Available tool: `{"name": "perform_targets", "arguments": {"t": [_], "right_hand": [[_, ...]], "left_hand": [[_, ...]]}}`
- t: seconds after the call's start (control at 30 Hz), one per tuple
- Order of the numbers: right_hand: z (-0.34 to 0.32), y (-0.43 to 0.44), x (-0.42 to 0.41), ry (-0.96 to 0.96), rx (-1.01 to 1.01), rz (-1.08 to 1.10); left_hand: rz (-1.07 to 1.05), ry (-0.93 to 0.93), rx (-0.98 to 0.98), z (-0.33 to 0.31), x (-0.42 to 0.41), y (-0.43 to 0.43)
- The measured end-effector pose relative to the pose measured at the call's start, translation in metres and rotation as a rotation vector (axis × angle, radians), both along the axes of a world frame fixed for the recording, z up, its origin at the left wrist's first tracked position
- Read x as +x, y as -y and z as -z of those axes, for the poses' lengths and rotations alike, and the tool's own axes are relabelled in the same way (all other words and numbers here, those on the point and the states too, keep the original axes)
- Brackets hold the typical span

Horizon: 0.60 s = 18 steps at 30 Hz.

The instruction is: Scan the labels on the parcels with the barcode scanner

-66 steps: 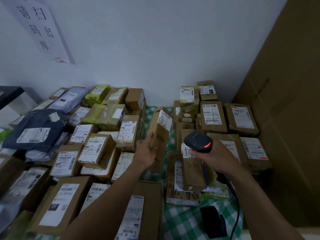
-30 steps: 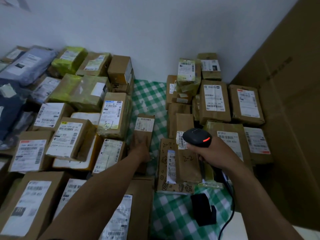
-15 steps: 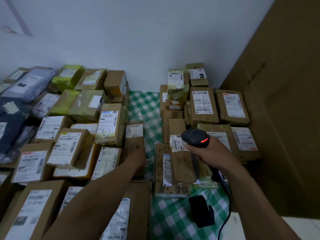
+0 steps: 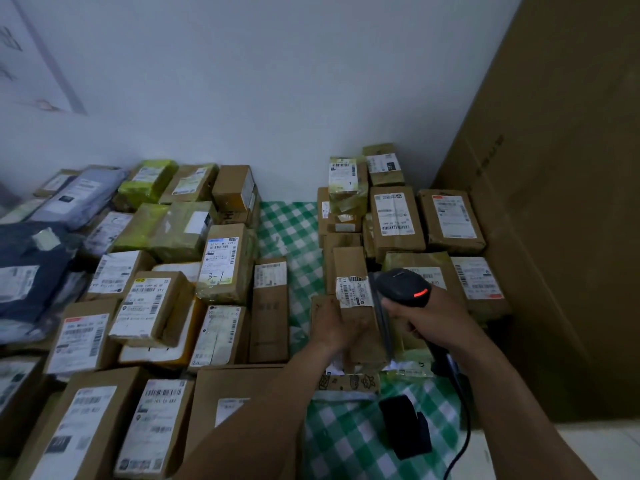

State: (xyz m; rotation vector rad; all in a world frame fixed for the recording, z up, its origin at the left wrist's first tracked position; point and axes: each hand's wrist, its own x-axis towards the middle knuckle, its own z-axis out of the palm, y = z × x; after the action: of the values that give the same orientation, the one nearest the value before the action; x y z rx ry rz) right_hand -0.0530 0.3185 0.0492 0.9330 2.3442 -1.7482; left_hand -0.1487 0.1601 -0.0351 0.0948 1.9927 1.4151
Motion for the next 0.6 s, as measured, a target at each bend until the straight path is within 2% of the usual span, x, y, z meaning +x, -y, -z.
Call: {"name": "perform_targets", "arguments": {"t": [0.1, 0.23, 0.4, 0.6], "right_hand": [[0.0, 0.0, 0.005, -0.007, -0.017, 0.013], [0.001, 0.002, 0.009, -0.017, -0.02, 0.021], [0.001, 0.004, 0.01, -0.012, -0.015, 0.018], [0.004, 0.007, 0.011, -0.025, -0.022, 0.004]], "left_hand": [[-0.058, 0.143, 0.047, 0.002, 0.007, 0.002], [-0.068, 0.224, 0.061, -0.002, 0.01, 0.002], [-0.229, 0.361, 0.15, -0.004, 0.011, 0.005], [-0.187, 0.473, 0.286, -0.013, 0.012, 0.019]]}}
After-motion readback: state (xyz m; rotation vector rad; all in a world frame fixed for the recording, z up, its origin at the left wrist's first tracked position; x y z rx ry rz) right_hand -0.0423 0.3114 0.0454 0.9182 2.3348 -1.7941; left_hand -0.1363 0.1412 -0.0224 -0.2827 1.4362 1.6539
